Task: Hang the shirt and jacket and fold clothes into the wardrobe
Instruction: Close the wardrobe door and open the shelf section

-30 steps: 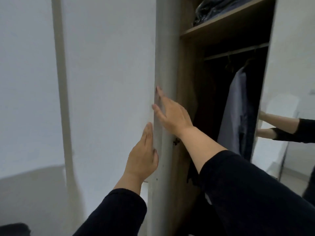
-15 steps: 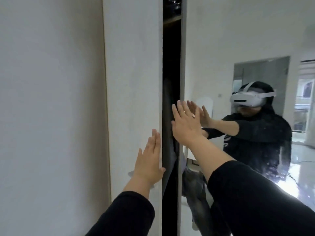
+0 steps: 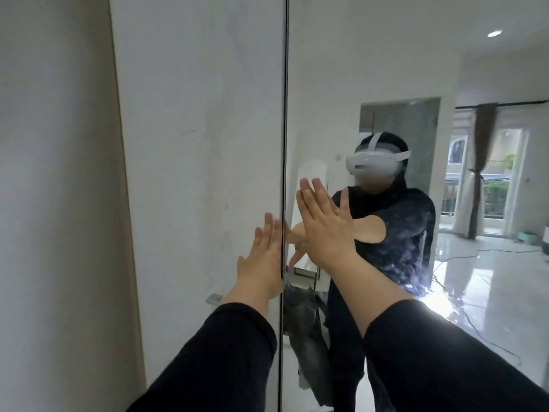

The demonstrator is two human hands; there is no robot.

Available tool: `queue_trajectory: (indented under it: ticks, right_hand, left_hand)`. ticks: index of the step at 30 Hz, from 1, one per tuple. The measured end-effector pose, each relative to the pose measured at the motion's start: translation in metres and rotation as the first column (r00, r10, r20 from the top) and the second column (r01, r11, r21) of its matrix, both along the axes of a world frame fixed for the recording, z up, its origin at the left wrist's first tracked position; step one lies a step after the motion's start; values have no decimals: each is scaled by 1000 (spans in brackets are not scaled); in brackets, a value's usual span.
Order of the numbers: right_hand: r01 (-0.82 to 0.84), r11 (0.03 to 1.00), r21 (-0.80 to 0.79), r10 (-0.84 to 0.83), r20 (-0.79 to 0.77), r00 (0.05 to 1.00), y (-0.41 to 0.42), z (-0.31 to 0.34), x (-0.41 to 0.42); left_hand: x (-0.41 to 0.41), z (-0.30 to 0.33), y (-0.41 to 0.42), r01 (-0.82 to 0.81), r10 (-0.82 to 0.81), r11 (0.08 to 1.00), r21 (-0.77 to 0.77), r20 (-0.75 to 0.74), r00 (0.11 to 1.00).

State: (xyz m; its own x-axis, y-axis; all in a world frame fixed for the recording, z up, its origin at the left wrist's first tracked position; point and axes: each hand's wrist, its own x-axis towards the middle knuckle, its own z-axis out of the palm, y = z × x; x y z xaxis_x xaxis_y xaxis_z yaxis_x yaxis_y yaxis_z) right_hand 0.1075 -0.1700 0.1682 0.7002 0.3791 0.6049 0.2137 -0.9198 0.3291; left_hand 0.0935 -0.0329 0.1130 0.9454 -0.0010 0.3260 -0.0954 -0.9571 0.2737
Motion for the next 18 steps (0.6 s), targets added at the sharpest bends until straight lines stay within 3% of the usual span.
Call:
queue_trajectory:
  ticks: [12, 18]
  right_hand:
    - [34, 993, -109, -31, 31, 999, 2, 1, -4]
    - [122, 992, -28, -120, 60, 991, -66, -41, -39]
  left_hand:
    - [-2, 9, 12, 8, -8, 1000, -5, -41, 999]
    - [-20, -12, -25, -46, 47, 999, -7, 174, 984]
